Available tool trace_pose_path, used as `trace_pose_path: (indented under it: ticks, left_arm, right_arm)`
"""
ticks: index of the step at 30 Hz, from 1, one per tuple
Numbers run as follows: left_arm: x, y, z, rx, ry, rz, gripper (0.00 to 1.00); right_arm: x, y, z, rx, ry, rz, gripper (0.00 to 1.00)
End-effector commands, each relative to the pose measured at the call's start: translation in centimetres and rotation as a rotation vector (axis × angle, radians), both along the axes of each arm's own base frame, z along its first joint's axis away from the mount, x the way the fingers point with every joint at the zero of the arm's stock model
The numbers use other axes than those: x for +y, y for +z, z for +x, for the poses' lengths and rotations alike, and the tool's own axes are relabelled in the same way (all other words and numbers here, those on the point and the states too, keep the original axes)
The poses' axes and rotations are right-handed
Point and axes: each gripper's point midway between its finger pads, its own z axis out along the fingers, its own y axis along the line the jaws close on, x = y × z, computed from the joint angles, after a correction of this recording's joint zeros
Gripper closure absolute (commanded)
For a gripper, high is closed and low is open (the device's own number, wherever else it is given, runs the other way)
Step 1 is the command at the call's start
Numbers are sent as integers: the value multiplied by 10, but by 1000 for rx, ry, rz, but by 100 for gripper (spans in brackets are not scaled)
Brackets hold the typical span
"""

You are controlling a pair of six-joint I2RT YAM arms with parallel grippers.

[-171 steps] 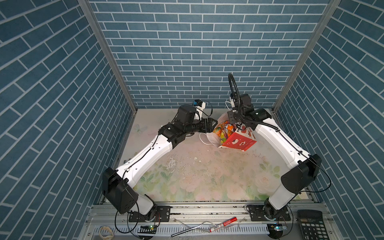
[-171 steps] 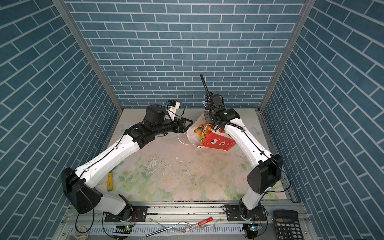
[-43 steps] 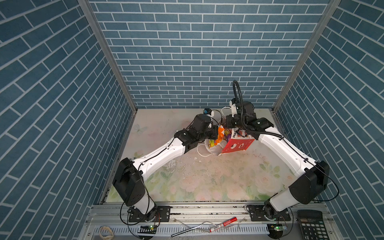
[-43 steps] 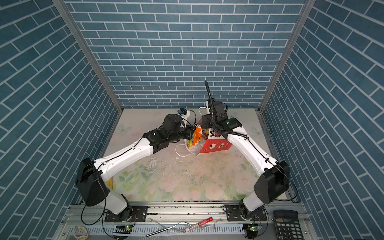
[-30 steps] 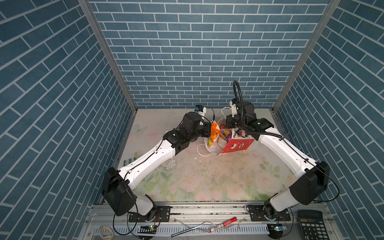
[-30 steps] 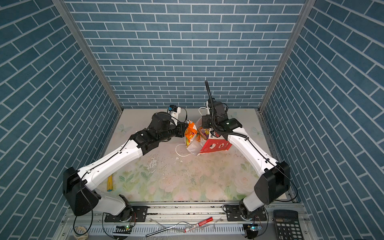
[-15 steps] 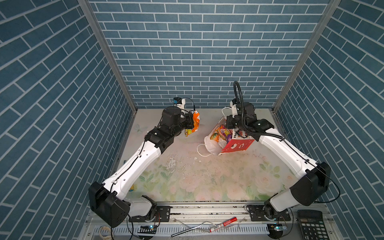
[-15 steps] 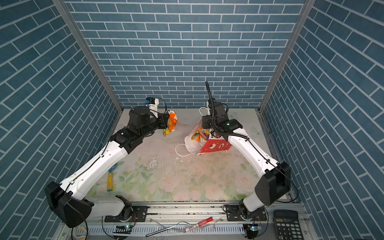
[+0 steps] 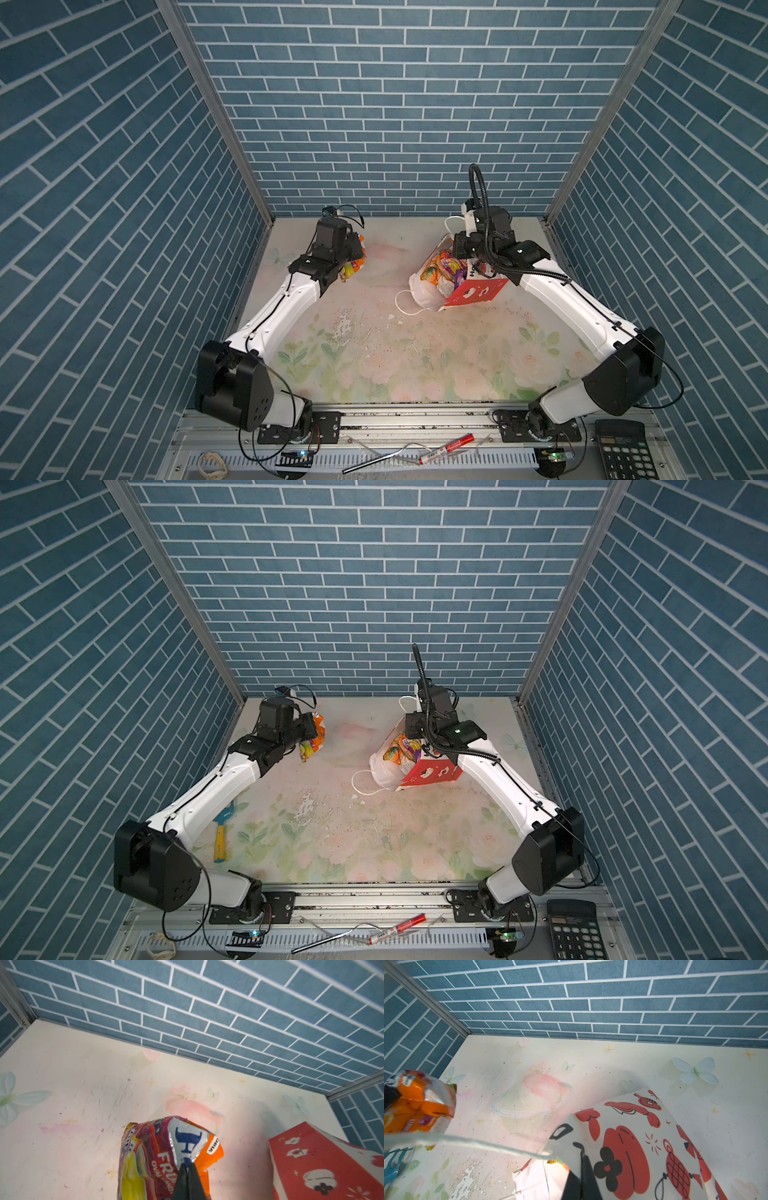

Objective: Take the snacks out of the paper bag

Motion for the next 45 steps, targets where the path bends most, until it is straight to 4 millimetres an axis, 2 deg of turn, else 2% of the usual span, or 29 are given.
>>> trace_pose_path:
  ticks: [1,6,15,27,28,29,30,33,35,40,45]
  left_arm:
    - [14,-12,12,4,49,13,100]
    - [27,-41,23,57,113,30,100]
    - [32,-72,38,131,132,61,100]
    - [30,-79,41,149,121,52,100]
    - [30,-78,41,147,115,49,88]
    - [27,-76,41,143,101,42,54]
    - [25,-74,40,144,89,37,34]
    - [19,-59,37,108,51,25,10]
    - [17,-46,31,60,36,3,3]
    - [8,-6,-3,-61,-7,-35,0]
    - [-36,33,-54,-172,-161,-78,2]
  right_arm:
    - [-7,11,-2,-23,-40,31,100]
    - [-8,8,-3,-17,-42,27,100]
    - [-9,6,-5,-15,-44,25,100]
    - [-10,6,-6,-14,-44,22,100]
    - [-10,6,-6,-12,-43,21,100]
    - [-10,6,-5,-13,-44,22,100]
    - [-10,6,-6,-13,-44,21,100]
    - [-10,6,-6,-10,-42,21,100]
    - [-10,6,-6,-11,-41,23,100]
    - [-12,6,-7,-15,-49,17,100]
    - [-11,0,-6,-3,-48,10,100]
